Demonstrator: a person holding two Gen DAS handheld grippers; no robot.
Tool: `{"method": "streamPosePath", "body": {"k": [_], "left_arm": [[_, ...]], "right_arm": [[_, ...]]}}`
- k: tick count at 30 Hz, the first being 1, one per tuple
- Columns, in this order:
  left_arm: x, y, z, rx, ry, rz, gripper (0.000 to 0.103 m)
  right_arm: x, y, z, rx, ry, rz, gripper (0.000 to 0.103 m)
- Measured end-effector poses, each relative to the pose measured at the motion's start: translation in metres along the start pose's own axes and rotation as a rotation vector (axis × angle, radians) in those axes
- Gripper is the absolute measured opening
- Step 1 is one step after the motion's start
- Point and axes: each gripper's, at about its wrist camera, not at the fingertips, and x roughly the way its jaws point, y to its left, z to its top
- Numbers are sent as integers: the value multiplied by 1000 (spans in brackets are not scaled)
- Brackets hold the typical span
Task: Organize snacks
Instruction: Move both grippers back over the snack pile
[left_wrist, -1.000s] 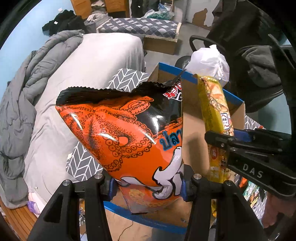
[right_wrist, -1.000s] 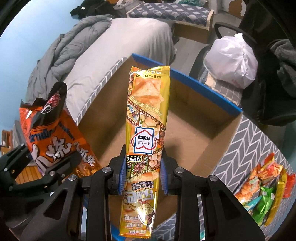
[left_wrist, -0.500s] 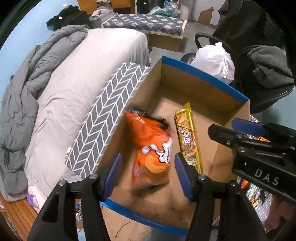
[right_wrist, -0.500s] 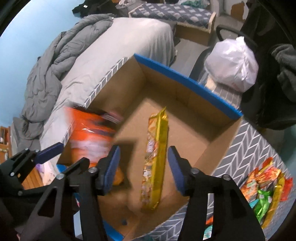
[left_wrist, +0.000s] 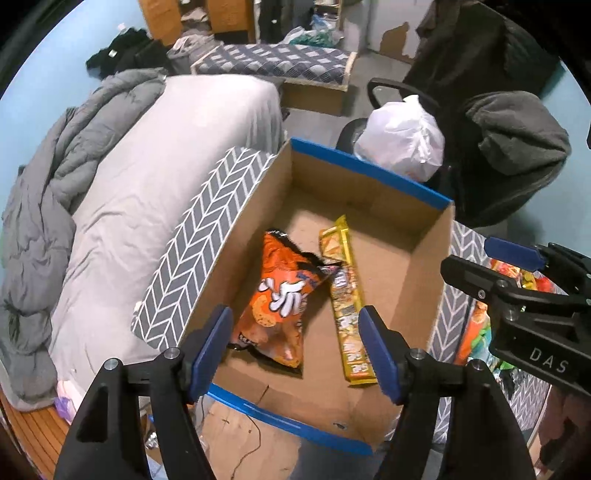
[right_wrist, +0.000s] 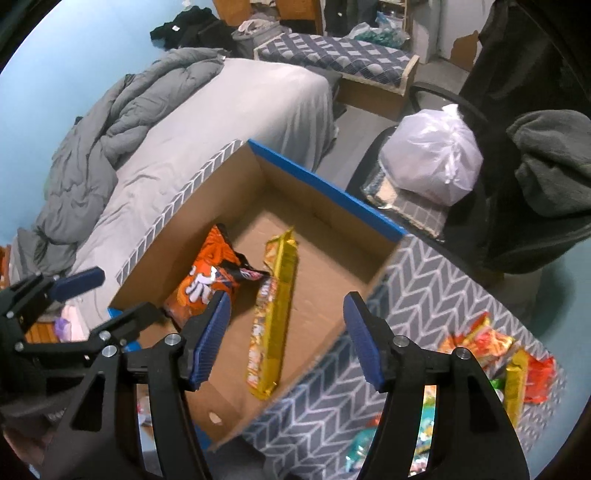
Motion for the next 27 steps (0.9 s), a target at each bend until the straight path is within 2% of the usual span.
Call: {"method": "streamPosePath", "body": {"k": [11, 17, 27], "left_arm": [[-18, -46, -3, 98, -43, -26, 72], [-19, -72, -6, 155, -32, -54, 72], [-26, -128, -7, 281, -53, -84, 72]], "right_arm": [[-44, -47, -33, 76, -43, -57, 67], [-59, -73, -56, 128, -45, -92, 67], [-87, -136, -104, 236, -40, -175, 67]]}}
